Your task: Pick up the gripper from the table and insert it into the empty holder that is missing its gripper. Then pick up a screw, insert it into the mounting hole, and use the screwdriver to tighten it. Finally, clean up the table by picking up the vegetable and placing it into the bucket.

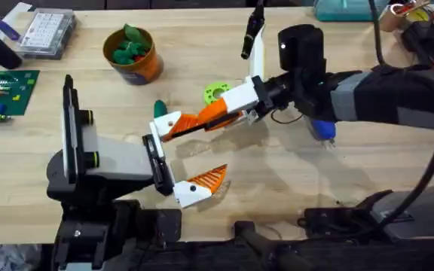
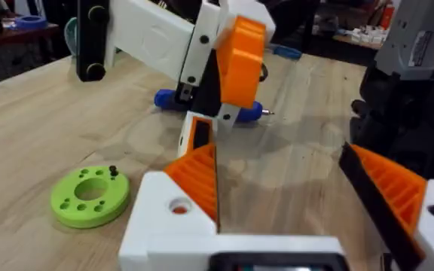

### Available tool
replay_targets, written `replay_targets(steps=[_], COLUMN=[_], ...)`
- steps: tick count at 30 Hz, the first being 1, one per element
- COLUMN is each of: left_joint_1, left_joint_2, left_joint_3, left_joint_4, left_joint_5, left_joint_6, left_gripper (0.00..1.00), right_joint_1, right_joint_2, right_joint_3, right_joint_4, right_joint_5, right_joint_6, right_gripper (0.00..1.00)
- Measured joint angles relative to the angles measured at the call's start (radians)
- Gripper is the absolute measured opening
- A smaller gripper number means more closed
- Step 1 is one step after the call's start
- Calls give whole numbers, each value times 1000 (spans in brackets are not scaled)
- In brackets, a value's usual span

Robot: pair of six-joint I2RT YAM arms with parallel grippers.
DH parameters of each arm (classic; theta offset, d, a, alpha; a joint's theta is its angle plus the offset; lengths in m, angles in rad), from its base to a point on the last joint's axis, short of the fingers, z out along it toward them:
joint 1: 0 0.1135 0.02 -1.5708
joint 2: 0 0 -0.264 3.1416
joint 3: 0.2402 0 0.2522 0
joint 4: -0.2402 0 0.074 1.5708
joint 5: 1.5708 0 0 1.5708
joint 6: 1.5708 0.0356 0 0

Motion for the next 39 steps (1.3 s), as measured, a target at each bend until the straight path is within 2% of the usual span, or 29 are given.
replay_targets(steps=[7,9,15,18,19,22,39], left_joint_1=[0,0,0,0,0,0,0], left_joint_2=[0,0,0,0,0,-1,-1], left_joint_3=[0,0,0,0,0,0,0], left_joint_4=[0,0,0,0,1,1,0], left_joint_5=[0,0,0,0,-2,-3,-8], left_joint_6=[0,0,0,0,1,1,0], left_gripper=[986,986,986,986,986,986,986], right_joint_1=[11,13,20,20,19,19,19], right_joint_2=[0,0,0,0,0,0,0], right_joint_3=[0,0,0,0,0,0,0], right_joint_4=[0,1,1,1,-1,-5,-4], right_joint_5=[18,29,46,51,54,58,87], right_joint_6=[-6,-7,-9,-8,-8,-4,14], right_gripper=[680,553,395,246,122,20,8])
